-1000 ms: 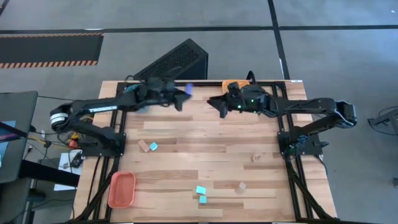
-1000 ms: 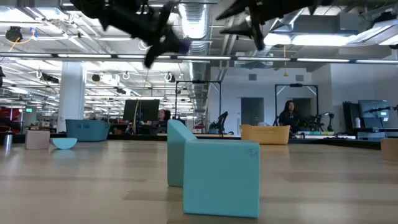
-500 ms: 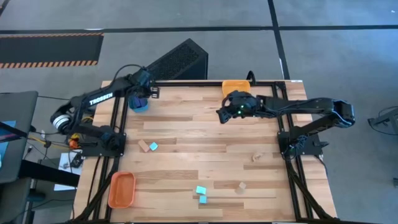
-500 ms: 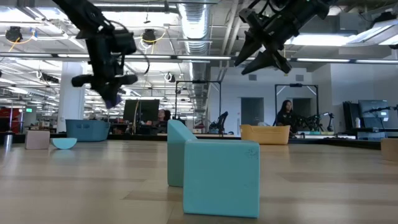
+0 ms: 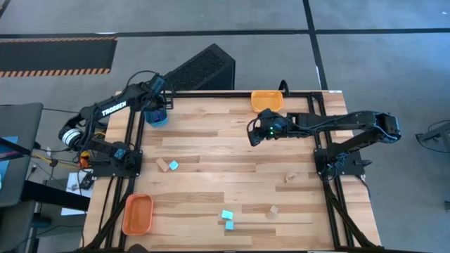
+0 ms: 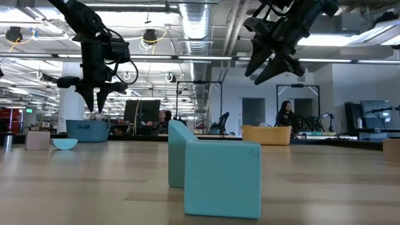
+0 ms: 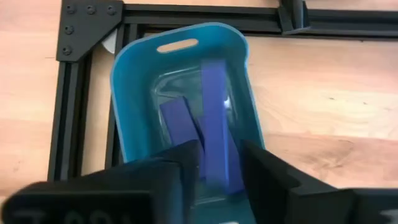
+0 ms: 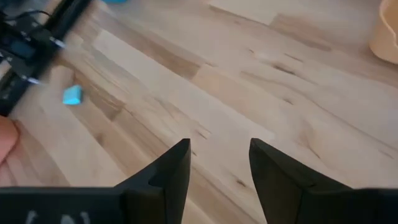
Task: Sort & place blocks by color
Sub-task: Put the blue block into the green bin, then put the top right brown block into the orange bin
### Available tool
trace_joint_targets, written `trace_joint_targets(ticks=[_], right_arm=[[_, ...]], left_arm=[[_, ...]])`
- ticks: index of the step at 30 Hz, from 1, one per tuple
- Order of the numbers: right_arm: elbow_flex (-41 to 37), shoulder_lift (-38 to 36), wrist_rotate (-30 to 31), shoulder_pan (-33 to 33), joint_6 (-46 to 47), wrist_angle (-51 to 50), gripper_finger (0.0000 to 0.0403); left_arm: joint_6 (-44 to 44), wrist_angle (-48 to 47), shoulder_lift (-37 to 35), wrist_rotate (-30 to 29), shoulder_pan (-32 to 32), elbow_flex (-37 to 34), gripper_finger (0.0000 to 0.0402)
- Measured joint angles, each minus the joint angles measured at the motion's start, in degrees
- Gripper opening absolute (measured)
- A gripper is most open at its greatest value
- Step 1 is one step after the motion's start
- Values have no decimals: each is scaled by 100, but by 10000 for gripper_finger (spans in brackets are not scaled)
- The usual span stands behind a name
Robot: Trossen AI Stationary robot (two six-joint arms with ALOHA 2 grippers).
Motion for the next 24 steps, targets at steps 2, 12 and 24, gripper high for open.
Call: trace_joint_targets(ticks=[2, 12, 24], right_arm=[[0, 0, 2, 42, 75, -185, 192], [0, -113, 0, 380, 400, -1507, 203], [-831, -640, -733, 2051, 876, -3175, 187]], left_arm=[[17, -27, 0, 3, -2, 2, 137], [897, -70, -210, 3, -654, 2, 195], [1102, 935, -317, 196, -2817, 2, 195]])
